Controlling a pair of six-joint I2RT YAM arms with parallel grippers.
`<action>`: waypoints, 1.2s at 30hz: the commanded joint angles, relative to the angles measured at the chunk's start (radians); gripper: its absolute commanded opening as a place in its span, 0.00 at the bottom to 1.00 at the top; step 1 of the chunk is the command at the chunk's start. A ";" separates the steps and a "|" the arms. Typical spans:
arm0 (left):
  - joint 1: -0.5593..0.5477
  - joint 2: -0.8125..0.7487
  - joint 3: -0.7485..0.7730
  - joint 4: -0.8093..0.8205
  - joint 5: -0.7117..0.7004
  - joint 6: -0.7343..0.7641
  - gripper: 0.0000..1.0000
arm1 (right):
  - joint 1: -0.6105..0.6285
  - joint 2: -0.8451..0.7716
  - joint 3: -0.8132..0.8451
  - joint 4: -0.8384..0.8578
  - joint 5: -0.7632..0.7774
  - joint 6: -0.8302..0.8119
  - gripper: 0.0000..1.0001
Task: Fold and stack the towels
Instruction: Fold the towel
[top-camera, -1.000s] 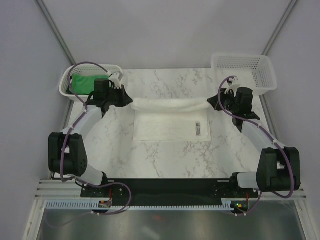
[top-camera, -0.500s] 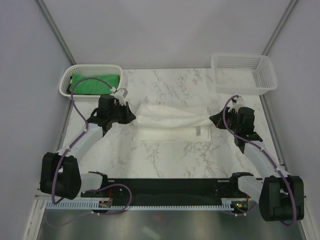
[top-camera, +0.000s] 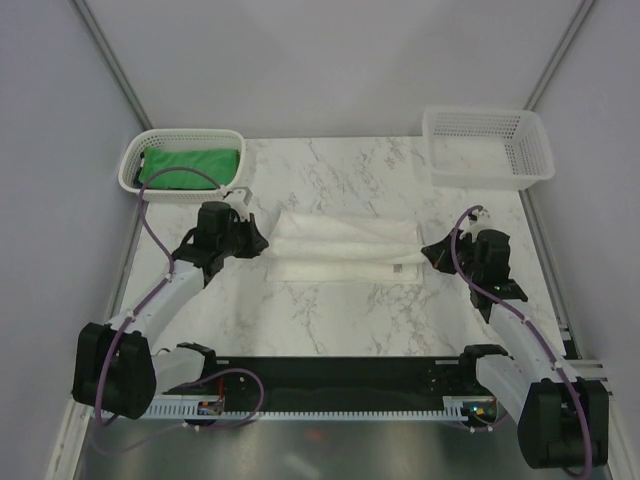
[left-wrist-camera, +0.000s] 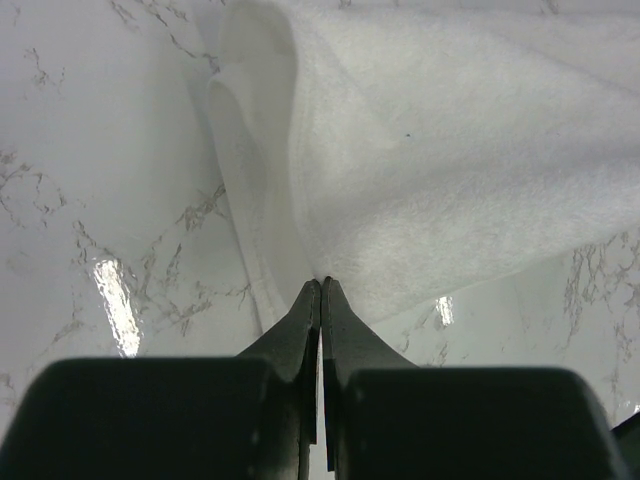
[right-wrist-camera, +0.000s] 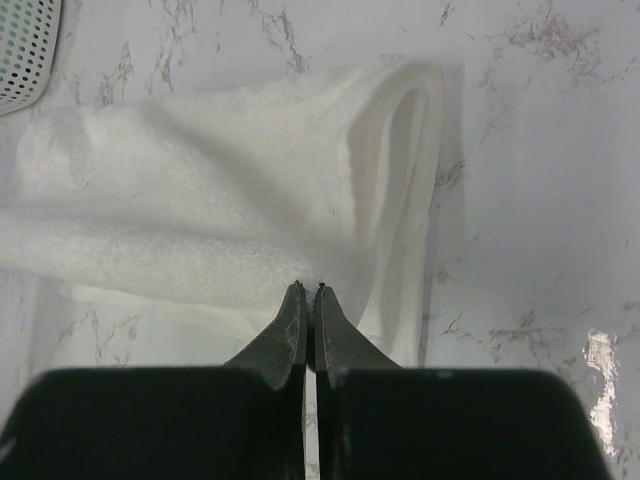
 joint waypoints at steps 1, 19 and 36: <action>0.002 -0.007 0.004 -0.009 -0.048 -0.033 0.02 | -0.005 -0.009 0.045 -0.026 0.020 0.006 0.01; -0.008 -0.069 -0.040 -0.093 -0.069 -0.127 0.36 | -0.005 -0.043 -0.017 -0.150 0.107 0.153 0.56; -0.034 0.147 0.132 0.043 0.336 -0.161 0.37 | -0.005 0.418 0.486 -0.287 0.021 -0.068 0.53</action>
